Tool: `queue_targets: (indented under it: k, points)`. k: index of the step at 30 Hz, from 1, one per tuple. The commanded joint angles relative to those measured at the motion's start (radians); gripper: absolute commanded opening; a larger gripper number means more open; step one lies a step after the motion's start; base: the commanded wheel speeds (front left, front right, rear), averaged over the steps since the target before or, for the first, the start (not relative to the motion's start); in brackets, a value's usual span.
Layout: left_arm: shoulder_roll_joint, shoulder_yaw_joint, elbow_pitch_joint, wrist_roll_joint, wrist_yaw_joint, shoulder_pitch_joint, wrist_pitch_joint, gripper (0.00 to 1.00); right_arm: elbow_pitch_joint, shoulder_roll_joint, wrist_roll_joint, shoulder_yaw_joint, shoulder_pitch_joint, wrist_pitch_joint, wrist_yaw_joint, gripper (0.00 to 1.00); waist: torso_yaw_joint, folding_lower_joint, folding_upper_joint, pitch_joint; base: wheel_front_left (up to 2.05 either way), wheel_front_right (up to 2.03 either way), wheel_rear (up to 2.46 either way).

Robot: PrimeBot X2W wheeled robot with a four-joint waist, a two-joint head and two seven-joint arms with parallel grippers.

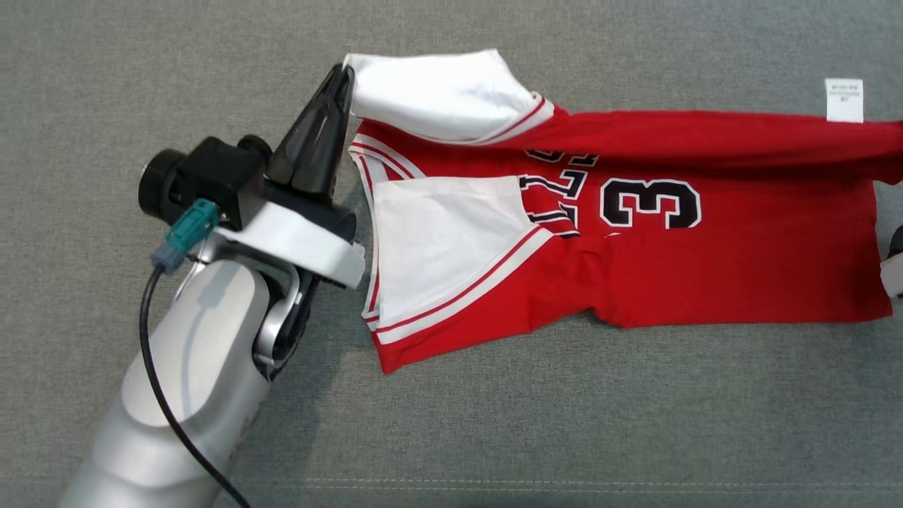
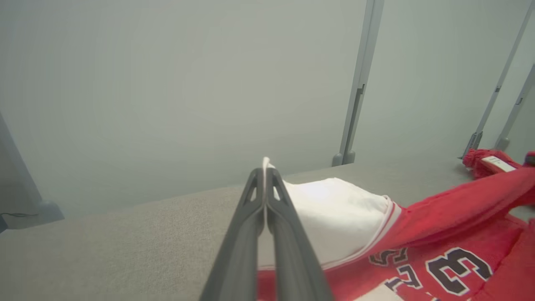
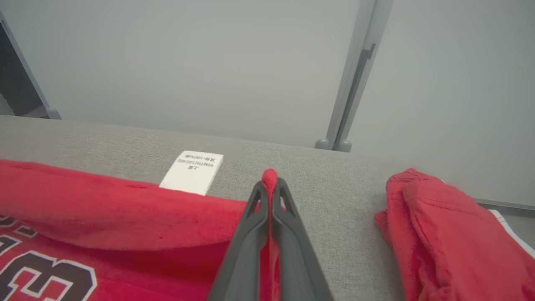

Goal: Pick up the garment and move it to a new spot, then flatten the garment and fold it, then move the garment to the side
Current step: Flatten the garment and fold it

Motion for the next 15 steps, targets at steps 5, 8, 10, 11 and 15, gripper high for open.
queue_targets:
  k: [5,8,10,11,15]
  points:
    - [0.045,0.024,-0.124,-0.029,0.041,0.116,0.029,0.00,-0.061,-0.010,-0.006,-0.046,0.115,-0.012,-0.003,0.00,0.017,0.0000,0.0000,-0.031,0.00,0.00,0.00]
    - [0.043,0.019,-0.161,-0.039,0.053,0.157,0.039,0.00,-0.069,-0.008,-0.006,-0.065,0.139,-0.012,-0.003,0.00,0.020,0.0000,0.0000,-0.033,0.00,0.00,0.00]
    - [0.042,0.014,-0.198,-0.047,0.066,0.194,0.049,0.00,-0.071,-0.008,-0.005,-0.084,0.156,-0.012,-0.003,0.00,0.023,0.0000,0.0000,-0.033,0.00,0.00,0.00]
    - [0.043,0.011,-0.217,-0.048,0.073,0.211,0.054,0.00,-0.071,-0.008,-0.005,-0.093,0.163,-0.012,-0.003,0.00,0.025,0.0000,0.0000,-0.032,0.00,0.00,0.00]
    - [0.044,-0.004,-0.272,-0.056,0.095,0.271,0.078,0.00,-0.063,-0.005,-0.005,-0.122,0.184,-0.012,-0.003,0.00,0.036,0.0000,0.0000,-0.029,0.00,0.00,0.00]
